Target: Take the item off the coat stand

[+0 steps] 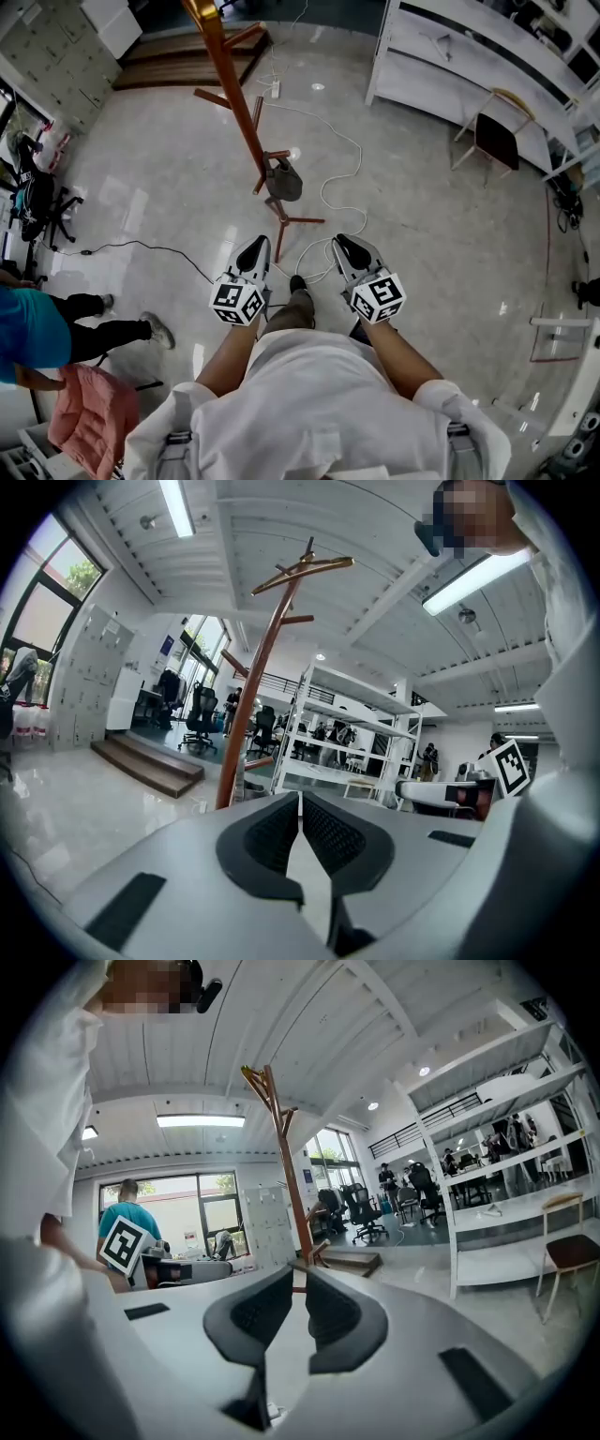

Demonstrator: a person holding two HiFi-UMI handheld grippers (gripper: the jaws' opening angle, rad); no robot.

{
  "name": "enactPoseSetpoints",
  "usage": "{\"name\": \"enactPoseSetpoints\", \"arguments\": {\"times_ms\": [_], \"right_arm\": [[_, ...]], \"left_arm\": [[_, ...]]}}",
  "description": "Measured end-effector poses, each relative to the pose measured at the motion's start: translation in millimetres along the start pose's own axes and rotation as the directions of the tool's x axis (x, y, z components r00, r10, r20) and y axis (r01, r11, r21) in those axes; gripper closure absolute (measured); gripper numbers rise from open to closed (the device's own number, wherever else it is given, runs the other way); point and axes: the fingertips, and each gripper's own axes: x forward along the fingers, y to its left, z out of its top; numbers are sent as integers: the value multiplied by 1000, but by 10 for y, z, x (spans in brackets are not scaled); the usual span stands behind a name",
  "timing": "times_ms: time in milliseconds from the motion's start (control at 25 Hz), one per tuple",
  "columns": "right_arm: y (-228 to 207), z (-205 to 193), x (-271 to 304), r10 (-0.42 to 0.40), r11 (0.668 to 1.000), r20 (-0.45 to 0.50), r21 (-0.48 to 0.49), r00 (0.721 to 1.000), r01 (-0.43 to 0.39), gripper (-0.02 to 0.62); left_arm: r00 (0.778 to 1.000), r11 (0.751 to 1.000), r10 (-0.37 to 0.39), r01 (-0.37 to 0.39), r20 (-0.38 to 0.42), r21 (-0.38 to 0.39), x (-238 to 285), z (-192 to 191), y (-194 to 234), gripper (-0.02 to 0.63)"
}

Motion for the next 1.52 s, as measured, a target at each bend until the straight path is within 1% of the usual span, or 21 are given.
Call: {"name": "enactPoseSetpoints", "arguments": {"times_ms": [80, 200, 320, 400, 640, 720, 800, 920, 1000, 1160, 1240, 1320, 1440, 1520], "right_arm": [[-106, 17, 229, 9, 1000, -14, 4, 1000, -9, 559], [-252, 28, 582, 24, 1000, -38, 11, 999, -24, 502], [-358, -21, 901, 41, 999, -75, 4, 996, -41, 492], [-397, -69, 1111, 57, 998, -99, -9, 993, -58, 486], [-593, -149, 1632, 90, 994, -177, -46, 980, -100, 477], [-664, -220, 1760, 97, 993, -205, -49, 974, -109, 474], [-738, -322, 1894, 102, 991, -247, -60, 963, -120, 472], [-787, -507, 2087, 123, 984, -323, -83, 938, -157, 468], [-811, -628, 2217, 135, 979, -365, -92, 921, -180, 465], [-877, -768, 2395, 160, 970, -414, -100, 896, -220, 463], [-874, -828, 2461, 178, 963, -435, -108, 882, -247, 463], [-882, -883, 2504, 183, 957, -454, -119, 872, -263, 463], [-913, -907, 2568, 186, 951, -471, -134, 862, -278, 463], [-923, -915, 2599, 189, 948, -480, -139, 857, -287, 463]], "left_arm": [[1000, 1000, 0, 0, -15, -2, 185, 6, 115, 591], [999, 1000, -3, 3, -41, -4, 473, 13, 294, 589], [997, 1000, -16, 16, -70, -2, 721, -16, 423, 563], [997, 1000, -13, 13, -82, -4, 838, -43, 531, 534], [990, 998, 40, -45, -135, -32, 1194, -158, 745, 501], [987, 998, 57, -62, -152, -30, 1316, -206, 788, 491], [981, 996, 79, -83, -178, -16, 1452, -259, 840, 476], [969, 994, 109, -112, -222, -4, 1594, -342, 885, 454], [960, 992, 126, -125, -252, 18, 1676, -411, 913, 449], [935, 985, 171, -162, -309, 54, 1842, -565, 1014, 446], [927, 980, 199, -190, -317, 58, 1880, -594, 1089, 446], [925, 977, 214, -208, -314, 52, 1902, -595, 1133, 446], [924, 976, 216, -211, -315, 49, 1976, -565, 1130, 446], [920, 974, 227, -223, -321, 50, 2020, -568, 1128, 446]]}}
